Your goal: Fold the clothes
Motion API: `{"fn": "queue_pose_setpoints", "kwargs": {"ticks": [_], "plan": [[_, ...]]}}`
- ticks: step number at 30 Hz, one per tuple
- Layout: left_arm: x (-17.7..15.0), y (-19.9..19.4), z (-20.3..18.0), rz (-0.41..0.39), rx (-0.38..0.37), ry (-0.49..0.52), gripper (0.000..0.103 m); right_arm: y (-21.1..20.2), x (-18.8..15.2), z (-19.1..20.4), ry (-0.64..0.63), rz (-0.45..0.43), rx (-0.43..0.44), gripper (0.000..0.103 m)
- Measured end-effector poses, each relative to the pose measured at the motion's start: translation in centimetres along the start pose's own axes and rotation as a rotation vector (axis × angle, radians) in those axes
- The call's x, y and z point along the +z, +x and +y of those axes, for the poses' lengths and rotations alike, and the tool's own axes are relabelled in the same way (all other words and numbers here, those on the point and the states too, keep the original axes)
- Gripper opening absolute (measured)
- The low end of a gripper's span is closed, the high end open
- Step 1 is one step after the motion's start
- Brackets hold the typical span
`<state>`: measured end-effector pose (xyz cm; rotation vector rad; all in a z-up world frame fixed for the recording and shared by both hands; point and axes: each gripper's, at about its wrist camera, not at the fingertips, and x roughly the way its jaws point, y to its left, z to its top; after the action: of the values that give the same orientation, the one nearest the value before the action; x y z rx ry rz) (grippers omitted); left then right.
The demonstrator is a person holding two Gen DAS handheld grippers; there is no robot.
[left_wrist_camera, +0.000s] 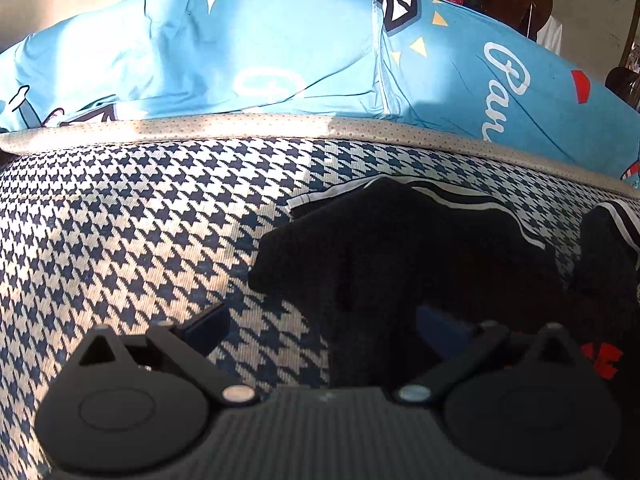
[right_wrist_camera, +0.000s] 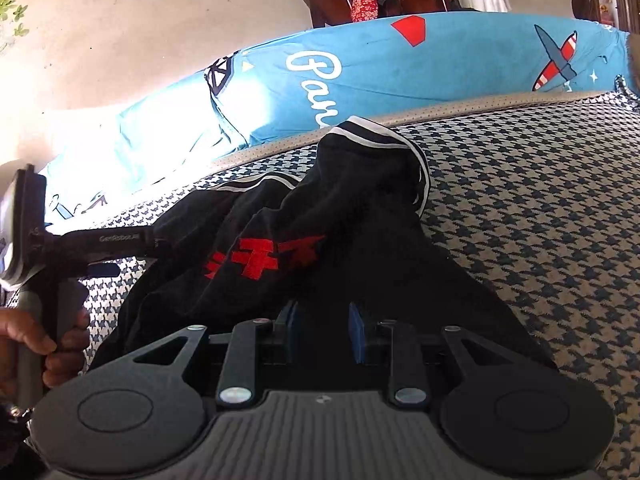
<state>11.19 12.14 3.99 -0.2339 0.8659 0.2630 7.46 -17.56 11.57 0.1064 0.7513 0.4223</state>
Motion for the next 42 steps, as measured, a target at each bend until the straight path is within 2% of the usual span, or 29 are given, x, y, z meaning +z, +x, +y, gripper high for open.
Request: {"fn": "queue_pose_setpoints", "kwargs": {"ticks": [6, 13, 18, 20, 22, 26, 29, 35, 42], "plan": [[1.2, 2.0, 0.0, 0.017, -0.007, -0.007, 0.103, -0.1, 0.1, 0.4, -0.023, -0.019, -0.011, 0.027], [2.3, 3.9, -0.3, 0.026, -0.032, 0.001, 0.101, 0.4, 0.1, -0.2, 0.033, 0.007, 0.001, 0.027], [2.4, 4.1, -1.5, 0.017, -0.037, 0.05, 0.087, 0.8, 0.1, -0.8, 0.071, 0.023, 0.003, 0.027], [2.4, 4.0, -1.9, 0.012, -0.048, 0.064, 0.074, 0.9, 0.1, -1.0, 0.089, 0.03, 0.007, 0.027], [2.3, 3.8, -2.2, 0.01, -0.062, 0.073, 0.066, 1.0, 0.2, -1.1, 0.1, 0.034, 0.008, 0.027], [2.1, 3.3, -2.8, 0.005, -0.079, 0.085, 0.036, 1.1, 0.2, -1.0, 0.103, 0.035, 0.008, 0.027], [2.0, 3.0, -2.9, -0.002, -0.084, 0.079, 0.021, 1.1, 0.2, -0.9, 0.101, 0.036, 0.01, 0.027], [1.6, 2.7, -3.1, -0.035, -0.033, 0.097, 0.016, 1.2, 0.1, -1.1, 0.109, 0.038, 0.004, 0.027], [1.6, 2.9, -2.4, -0.036, -0.036, 0.066, 0.013, 1.2, 0.1, -1.3, 0.114, 0.035, 0.005, 0.027]]}}
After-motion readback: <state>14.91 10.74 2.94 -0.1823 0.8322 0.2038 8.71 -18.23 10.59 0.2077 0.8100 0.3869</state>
